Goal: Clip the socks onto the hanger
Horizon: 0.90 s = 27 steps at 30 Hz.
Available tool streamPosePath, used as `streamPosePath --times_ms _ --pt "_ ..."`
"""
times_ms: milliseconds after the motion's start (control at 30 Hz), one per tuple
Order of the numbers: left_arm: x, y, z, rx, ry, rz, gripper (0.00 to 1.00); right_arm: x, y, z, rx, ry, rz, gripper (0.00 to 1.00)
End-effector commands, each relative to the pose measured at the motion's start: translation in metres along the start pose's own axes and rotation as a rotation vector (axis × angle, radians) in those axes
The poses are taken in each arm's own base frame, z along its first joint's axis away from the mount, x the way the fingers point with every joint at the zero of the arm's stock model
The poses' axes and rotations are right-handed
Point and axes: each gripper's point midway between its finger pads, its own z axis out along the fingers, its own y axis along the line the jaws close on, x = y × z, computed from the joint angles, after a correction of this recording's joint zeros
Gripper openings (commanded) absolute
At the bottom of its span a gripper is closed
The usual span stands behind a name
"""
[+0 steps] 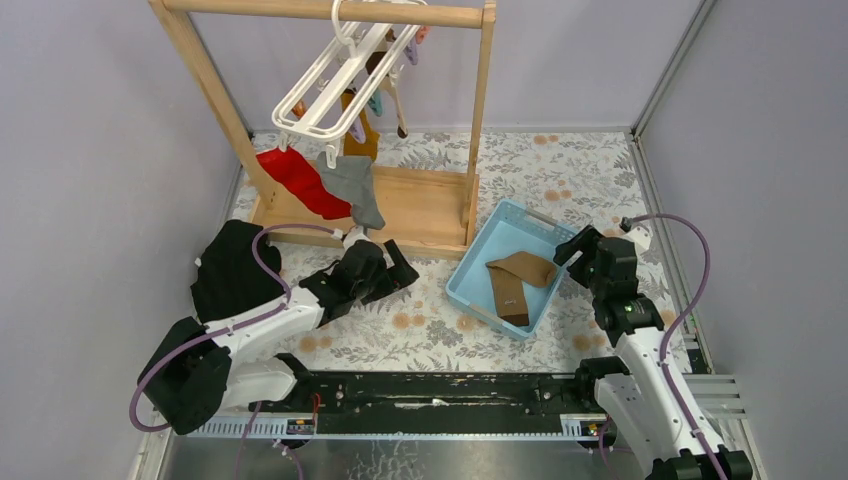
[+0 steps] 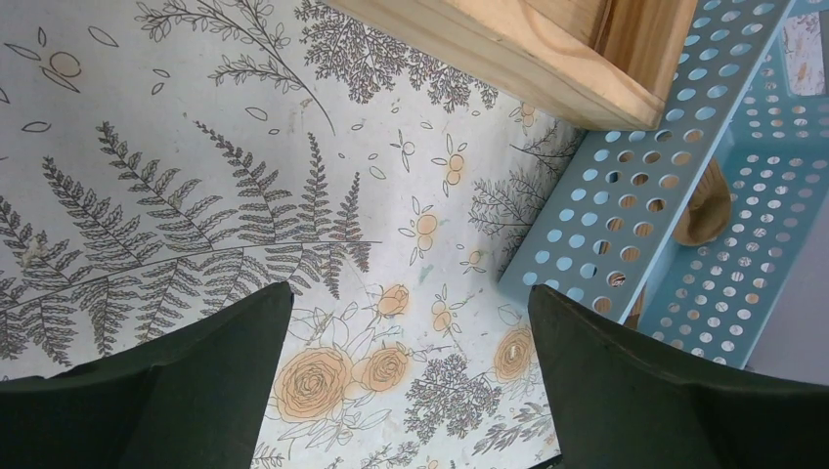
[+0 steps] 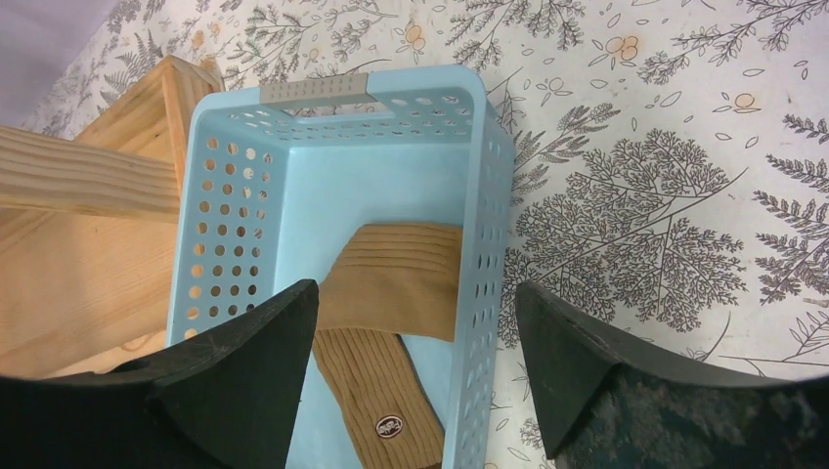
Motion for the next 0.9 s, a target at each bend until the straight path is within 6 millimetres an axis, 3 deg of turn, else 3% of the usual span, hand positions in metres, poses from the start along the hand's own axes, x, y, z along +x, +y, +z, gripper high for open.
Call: streamPosePath --times_ms 0,267,500,633,700,867 --pt "-0.017 -0.017 0.0 0.049 -0.065 0.036 0.99 -0.009 0.008 0.003 -0.036 -0.043 -0.01 0.8" --pt "-0.02 -0.034 0.009 0.092 -0.053 0.074 0.99 -0.012 0.013 0.009 -0.039 -0.028 -0.044 0.78" --pt "-0.021 -0.057 0.005 0.188 -0.061 0.142 0.99 -0.009 0.013 0.015 -0.036 -0.015 -0.055 0.78" --pt "0.001 -0.105 -0.009 0.255 -0.144 0.353 0.99 -0.007 0.014 0.016 -0.042 -0.008 -0.048 0.77" --pt "0.008 -0.138 -0.016 0.248 -0.21 0.449 0.99 -0.005 0.015 0.016 -0.047 -0.002 -0.053 0.77" --pt "0.015 -0.19 0.0 0.23 -0.254 0.532 0.99 -0.005 0.01 0.011 -0.034 -0.005 -0.064 0.77"
